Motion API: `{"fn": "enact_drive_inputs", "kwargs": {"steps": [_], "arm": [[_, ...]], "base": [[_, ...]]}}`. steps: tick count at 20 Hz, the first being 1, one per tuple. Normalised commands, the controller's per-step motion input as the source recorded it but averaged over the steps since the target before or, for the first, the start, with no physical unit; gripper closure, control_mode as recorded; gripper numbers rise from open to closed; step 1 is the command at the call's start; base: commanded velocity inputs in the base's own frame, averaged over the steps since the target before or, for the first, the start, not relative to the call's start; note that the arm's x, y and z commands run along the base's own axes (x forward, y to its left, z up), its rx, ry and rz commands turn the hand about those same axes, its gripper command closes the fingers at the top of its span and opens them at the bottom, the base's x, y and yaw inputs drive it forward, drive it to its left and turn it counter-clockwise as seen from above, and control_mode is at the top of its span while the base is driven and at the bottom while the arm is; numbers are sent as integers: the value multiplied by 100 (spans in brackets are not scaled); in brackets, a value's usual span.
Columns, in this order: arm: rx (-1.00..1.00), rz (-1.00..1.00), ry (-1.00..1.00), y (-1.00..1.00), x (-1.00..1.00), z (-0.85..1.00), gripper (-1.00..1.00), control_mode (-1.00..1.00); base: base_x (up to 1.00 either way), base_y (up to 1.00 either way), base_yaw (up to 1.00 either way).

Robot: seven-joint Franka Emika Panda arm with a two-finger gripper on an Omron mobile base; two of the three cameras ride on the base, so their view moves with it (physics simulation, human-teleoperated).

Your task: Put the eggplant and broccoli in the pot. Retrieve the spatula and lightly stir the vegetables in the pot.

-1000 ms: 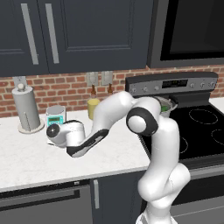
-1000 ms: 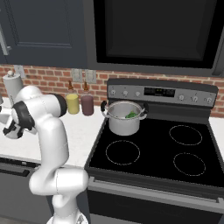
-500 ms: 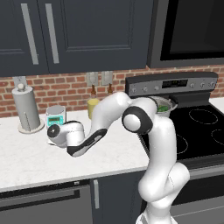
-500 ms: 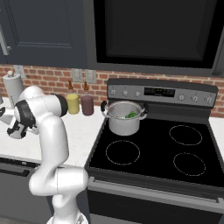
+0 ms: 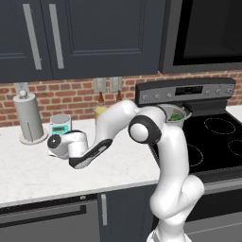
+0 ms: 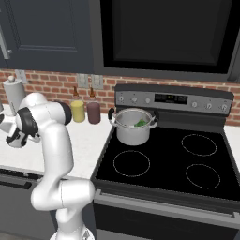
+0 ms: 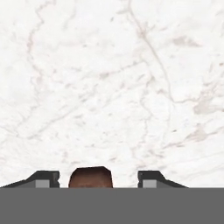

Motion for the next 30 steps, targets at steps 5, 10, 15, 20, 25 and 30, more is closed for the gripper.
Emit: {"fn": "enact_drive_inputs", "kwargs": {"steps": [5,10,15,20,25,30], "arm": [[-2,0,0,0,17,-36,100,-100],[0,0,-1,-14,0,-28,100,-100],[0,0,-5,-25,-10,-6,100,-100],[9,0,-11,-31,-74,53,100,-100],[32,-9,-4,-32,-87,100,100,-100],[45,-23,3,-22,-58,100,100,-100]], "base": [[0,0,0],[0,0,0],[0,0,0],[0,0,0],[0,0,0],[0,0,0]]}}
